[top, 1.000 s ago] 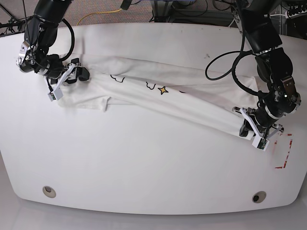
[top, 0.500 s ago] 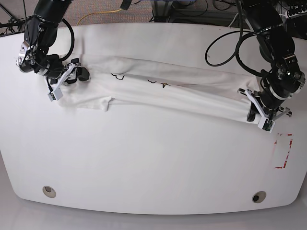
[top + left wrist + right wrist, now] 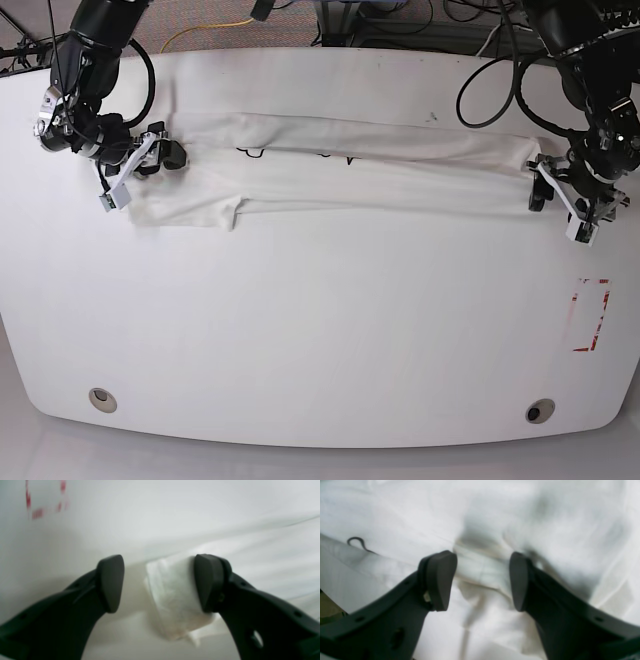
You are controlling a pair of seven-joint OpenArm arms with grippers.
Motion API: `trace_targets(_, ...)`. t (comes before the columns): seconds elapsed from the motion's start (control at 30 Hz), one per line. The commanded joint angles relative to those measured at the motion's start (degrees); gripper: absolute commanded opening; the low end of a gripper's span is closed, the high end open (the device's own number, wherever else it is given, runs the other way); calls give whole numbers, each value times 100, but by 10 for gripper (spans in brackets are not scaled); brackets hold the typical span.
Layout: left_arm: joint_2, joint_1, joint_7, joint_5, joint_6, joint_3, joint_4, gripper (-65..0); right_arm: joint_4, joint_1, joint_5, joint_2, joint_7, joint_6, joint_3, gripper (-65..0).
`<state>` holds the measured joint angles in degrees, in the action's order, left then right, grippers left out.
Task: Fold the T-shirt properly
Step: 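Tug the folded edge with the left gripper to straighten the strip, then regrasp the strip end with the left gripper and pull it taut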
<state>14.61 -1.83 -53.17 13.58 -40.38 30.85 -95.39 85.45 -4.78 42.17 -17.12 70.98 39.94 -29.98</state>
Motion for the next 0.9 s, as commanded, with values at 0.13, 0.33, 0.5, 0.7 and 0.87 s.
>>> trace_targets(0.13,293,284,46,79,38,436,-381,-243,75,42,7,-103,-17,6,-22,-295)
trace_targets(0.33,266,829,-1184,510,38,691,-1067,-243,75,42,7,-103,-17,6,-22,-295)
trace_targets(0.5,-24,873,-1791,1151,38,471,-1419,-243,75,42,7,-103,-17,6,-22,-295)
trace_targets(0.7,-411,635,-1993,1222,38,119,-1348,-243,75,51,7,-103,-17,6,-48,-295)
trace_targets(0.87,-446,336,-1685,879,38,-48,-830,-243,75,69,7,-103,-17,6,-48,-295)
